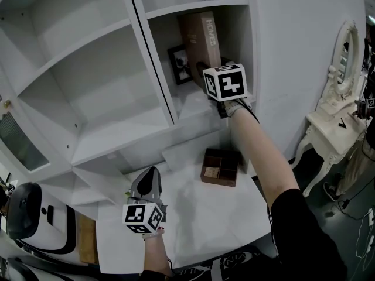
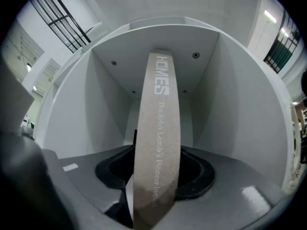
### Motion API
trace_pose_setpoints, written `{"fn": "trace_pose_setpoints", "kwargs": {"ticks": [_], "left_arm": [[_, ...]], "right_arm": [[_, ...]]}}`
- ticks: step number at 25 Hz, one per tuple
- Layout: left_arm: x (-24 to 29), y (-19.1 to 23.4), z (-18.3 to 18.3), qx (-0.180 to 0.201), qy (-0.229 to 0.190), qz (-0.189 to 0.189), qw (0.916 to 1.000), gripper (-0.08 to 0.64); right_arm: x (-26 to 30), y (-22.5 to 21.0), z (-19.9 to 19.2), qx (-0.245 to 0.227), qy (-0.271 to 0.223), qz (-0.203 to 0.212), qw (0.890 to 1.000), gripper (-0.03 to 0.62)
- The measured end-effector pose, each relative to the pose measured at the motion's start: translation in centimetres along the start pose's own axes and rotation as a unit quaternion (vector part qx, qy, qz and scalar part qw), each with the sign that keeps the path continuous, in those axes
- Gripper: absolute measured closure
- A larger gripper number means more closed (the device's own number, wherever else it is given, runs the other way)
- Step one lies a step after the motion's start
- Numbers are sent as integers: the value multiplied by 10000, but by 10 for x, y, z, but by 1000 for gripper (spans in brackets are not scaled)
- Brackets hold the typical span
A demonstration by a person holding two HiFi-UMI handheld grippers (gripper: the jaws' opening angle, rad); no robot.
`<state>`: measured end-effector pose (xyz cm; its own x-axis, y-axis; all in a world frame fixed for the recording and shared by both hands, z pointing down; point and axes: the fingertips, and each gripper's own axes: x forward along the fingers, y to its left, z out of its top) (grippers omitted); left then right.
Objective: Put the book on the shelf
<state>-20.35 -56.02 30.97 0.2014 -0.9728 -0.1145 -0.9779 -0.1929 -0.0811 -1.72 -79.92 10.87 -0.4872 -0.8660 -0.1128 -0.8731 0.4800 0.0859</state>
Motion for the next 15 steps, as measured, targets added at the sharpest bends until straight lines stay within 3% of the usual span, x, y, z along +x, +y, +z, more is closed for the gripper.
{"fn": "trace_pose_setpoints", "kwargs": {"ticks": [3,15], "left_arm": [[-8,4,2,-15,-8,24,10000,560],[-36,-8,3,-95,-66,-209,9997,560]], "right_arm": [[-9,7,-1,-160,64,57,9998,336],[-64,12,-3,-183,5,-112,9998,293]]}}
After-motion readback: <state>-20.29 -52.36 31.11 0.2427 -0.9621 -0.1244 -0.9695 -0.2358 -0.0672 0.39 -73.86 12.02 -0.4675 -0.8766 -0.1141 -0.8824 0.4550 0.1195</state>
